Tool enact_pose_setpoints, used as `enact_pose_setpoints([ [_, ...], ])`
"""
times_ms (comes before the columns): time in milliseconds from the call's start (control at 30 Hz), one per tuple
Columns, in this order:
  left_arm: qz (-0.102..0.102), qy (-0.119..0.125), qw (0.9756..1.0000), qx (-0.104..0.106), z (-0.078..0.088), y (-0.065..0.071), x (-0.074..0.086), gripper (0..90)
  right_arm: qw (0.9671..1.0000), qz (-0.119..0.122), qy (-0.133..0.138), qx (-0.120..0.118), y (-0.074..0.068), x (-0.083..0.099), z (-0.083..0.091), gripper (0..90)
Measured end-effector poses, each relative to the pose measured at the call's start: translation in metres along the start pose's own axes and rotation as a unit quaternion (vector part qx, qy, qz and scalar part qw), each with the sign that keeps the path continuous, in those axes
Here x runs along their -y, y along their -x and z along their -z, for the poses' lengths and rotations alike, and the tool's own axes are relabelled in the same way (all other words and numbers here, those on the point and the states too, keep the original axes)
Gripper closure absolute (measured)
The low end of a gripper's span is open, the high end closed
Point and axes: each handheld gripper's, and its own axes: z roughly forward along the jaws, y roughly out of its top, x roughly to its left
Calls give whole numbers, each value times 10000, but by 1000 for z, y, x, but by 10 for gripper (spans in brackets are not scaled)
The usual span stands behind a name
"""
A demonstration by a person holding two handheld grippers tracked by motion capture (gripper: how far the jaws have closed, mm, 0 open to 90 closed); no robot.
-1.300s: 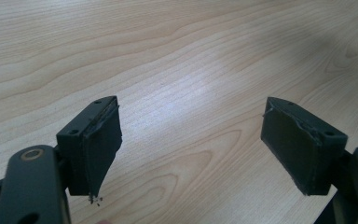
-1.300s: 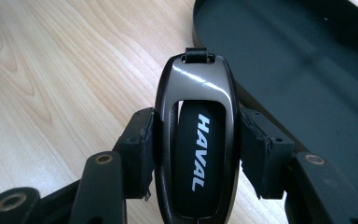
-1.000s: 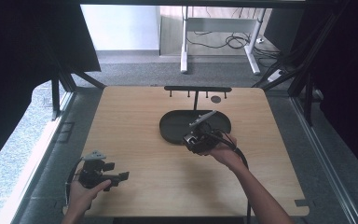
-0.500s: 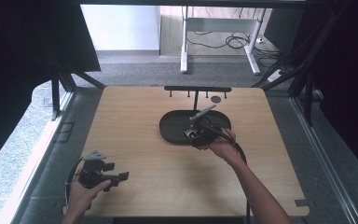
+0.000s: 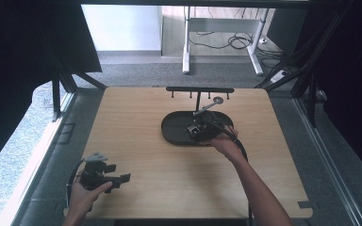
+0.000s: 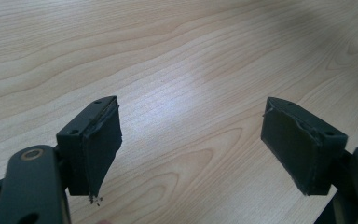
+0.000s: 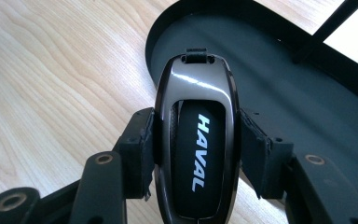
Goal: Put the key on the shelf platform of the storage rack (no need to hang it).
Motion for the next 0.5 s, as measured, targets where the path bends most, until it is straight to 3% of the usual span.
enact_pose_setpoints([
  [500, 15, 3, 10000, -11, 0, 0, 0, 204, 9995, -264, -13, 168, 16, -8, -9, 493],
])
